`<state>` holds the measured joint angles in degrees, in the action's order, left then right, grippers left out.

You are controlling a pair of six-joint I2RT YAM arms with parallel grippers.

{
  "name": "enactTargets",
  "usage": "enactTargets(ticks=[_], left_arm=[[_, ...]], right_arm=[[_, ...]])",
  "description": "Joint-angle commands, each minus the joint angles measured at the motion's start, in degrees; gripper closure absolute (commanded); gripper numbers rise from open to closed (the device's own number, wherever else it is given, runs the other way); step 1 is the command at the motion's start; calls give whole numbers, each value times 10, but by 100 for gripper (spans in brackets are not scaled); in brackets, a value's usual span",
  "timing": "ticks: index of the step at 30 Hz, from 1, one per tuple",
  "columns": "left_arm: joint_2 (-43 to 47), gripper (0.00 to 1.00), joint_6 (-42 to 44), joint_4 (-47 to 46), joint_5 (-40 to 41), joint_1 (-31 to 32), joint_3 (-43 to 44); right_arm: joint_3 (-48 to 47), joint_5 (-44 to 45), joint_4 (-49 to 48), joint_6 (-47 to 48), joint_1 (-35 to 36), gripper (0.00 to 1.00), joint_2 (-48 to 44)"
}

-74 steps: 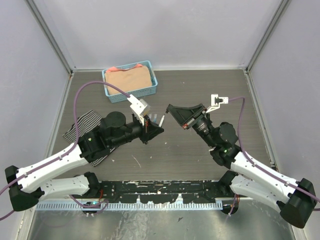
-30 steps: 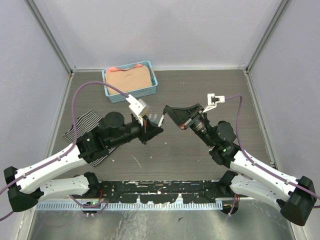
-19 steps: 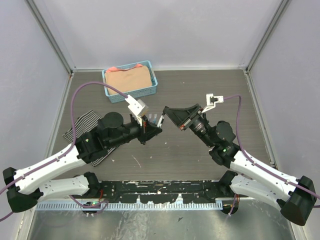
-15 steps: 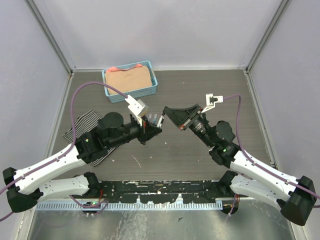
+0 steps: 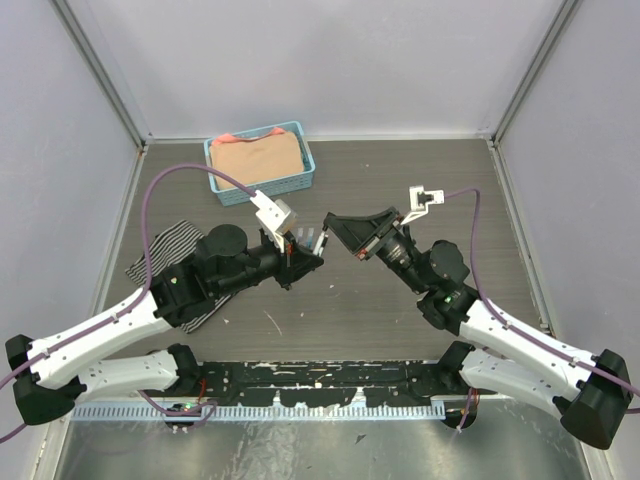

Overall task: Insert the pens into the pen caps
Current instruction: Insert the pen cap onto the pen.

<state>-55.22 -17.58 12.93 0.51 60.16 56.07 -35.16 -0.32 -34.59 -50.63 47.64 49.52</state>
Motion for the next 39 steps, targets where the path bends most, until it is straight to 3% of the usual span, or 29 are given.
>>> enactTargets(ticks=[1,39], left_arm=[[10,100,7,-8,2,2,3],[12,100,10,-3,5,2,7]], right_arm=[[-34,-8,-30,13,6,100,4],[-37,34,0,43,16,100,-16]])
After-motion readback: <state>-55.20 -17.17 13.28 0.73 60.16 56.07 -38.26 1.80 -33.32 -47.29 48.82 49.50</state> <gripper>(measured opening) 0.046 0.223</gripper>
